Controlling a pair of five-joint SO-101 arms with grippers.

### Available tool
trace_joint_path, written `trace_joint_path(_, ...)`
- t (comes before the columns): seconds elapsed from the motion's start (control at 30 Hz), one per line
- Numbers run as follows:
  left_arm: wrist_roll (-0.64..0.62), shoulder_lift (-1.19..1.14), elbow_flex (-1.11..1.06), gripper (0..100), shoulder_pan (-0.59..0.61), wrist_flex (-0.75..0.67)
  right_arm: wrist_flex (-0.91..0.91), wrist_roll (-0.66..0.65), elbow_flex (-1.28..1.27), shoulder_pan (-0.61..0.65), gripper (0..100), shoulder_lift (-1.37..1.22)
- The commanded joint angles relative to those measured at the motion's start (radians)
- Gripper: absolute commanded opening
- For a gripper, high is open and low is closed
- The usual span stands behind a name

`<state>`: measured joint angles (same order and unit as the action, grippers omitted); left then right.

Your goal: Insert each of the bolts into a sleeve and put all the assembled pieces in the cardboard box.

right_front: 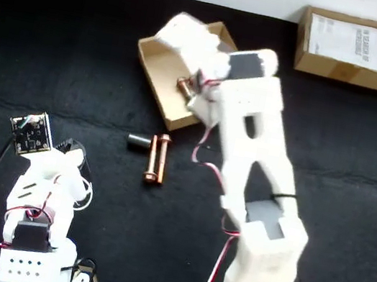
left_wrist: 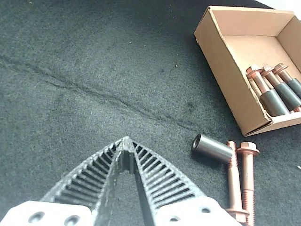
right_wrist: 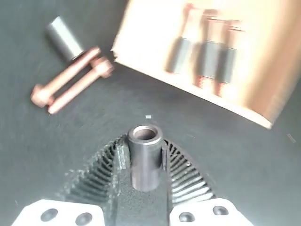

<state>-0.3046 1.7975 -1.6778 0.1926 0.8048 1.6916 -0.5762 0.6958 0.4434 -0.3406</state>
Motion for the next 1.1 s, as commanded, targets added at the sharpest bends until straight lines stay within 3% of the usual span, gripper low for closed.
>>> trace_joint_path(0.0,-0.008,0.004,-0.016,1,0.007,0.002,0.051,0.150,0.145,-0.081,0.8,0.130)
trace_joint_path(0.2,-0.077,0.005,-0.012,1,-0.013,0.066,0.071,0.353,0.168,-0.229,0.8,0.332)
trace_joint_path(0.37,-0.051,0.004,0.120,1,-0.085,0.146,0.071,0.407,-0.059,-0.317,0.8,0.576)
trace_joint_path(0.5,0.081,-0.051,0.217,1,-0.105,0.150,0.068,0.405,-0.320,-0.314,0.8,0.814)
trace_joint_path(0.7,0.120,-0.390,0.510,1,-0.108,0.153,0.019,0.399,-0.648,-0.297,0.8,1.147)
trace_joint_path(0.87,0.074,-0.728,0.829,1,-0.197,0.249,-0.070,0.345,-0.901,-0.303,0.8,1.383)
trace_joint_path(1.07,-0.035,-1.041,1.175,1,-0.389,0.410,-0.226,0.281,-1.185,-0.536,0.8,1.555)
